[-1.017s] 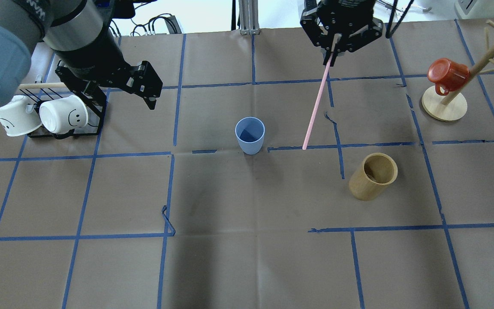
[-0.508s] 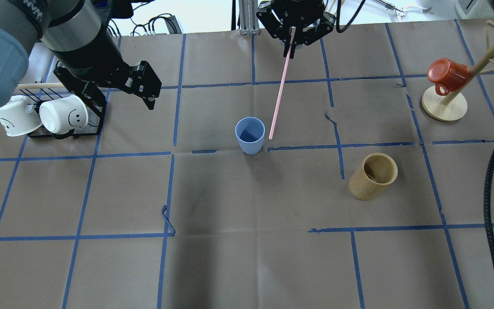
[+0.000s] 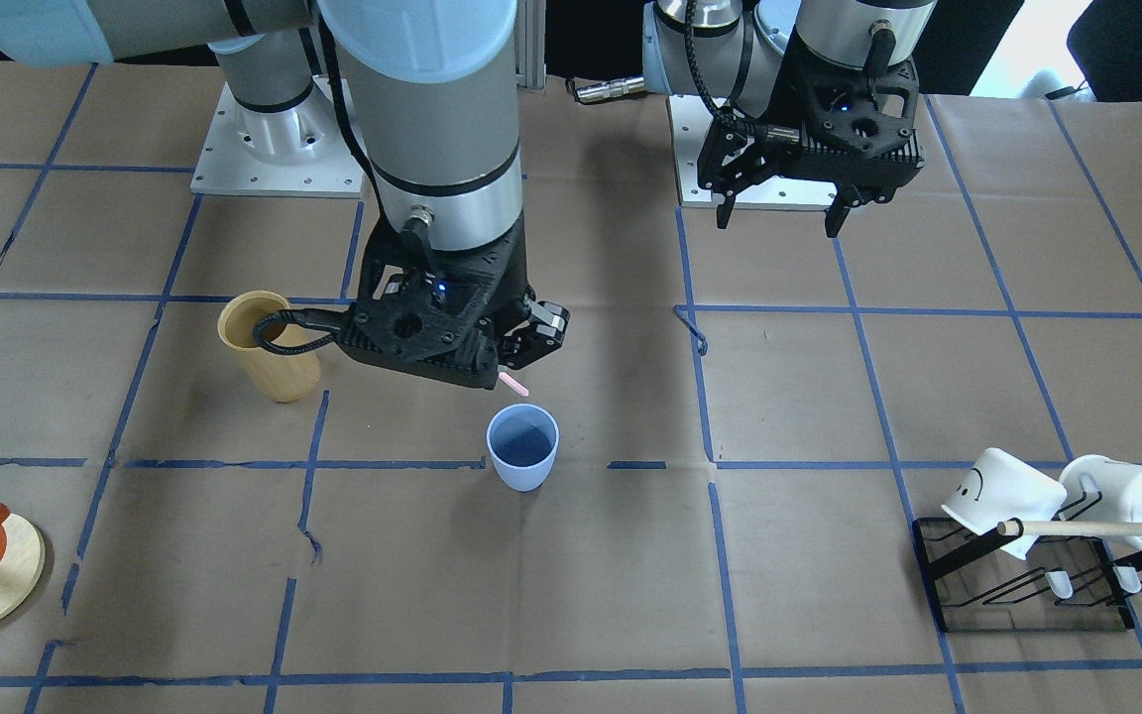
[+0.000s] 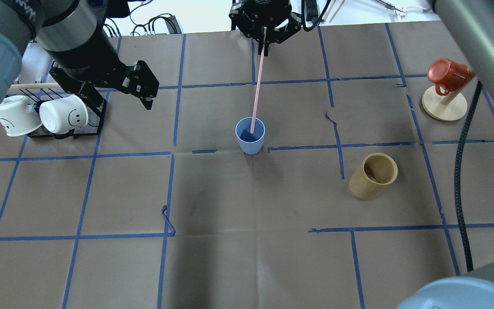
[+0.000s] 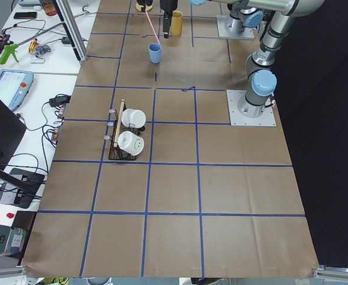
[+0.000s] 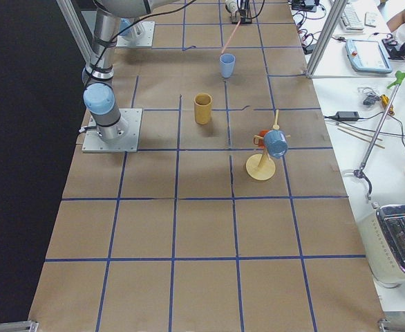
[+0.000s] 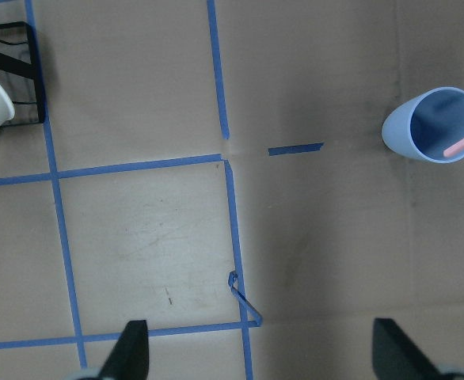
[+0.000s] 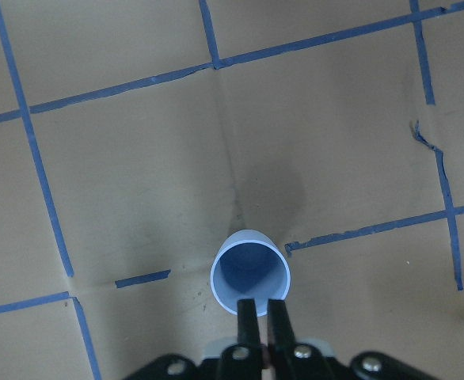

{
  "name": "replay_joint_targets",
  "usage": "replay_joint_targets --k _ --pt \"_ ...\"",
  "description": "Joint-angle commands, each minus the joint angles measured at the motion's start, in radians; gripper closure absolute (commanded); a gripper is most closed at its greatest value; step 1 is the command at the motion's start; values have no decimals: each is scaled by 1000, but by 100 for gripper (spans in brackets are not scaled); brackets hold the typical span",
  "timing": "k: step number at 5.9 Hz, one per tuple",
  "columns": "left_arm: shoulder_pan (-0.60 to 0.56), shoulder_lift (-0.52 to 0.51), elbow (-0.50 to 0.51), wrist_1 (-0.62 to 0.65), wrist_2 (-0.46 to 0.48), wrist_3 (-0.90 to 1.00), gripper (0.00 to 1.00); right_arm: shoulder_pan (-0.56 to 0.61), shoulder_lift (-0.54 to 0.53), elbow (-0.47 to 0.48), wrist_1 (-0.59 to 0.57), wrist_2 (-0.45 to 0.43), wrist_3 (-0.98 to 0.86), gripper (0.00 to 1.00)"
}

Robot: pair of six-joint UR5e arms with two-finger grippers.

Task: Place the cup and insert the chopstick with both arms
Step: 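Move the pink chopstick over the blue cup with the right gripper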

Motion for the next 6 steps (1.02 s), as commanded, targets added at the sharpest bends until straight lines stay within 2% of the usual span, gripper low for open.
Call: replay_joint_targets --k 1,6 --pt "0 1 0 0 -1 0 1 10 21 14 -41 -44 -65 96" --pt "5 2 0 2 -1 9 1 10 19 173 -132 -29 -51 95"
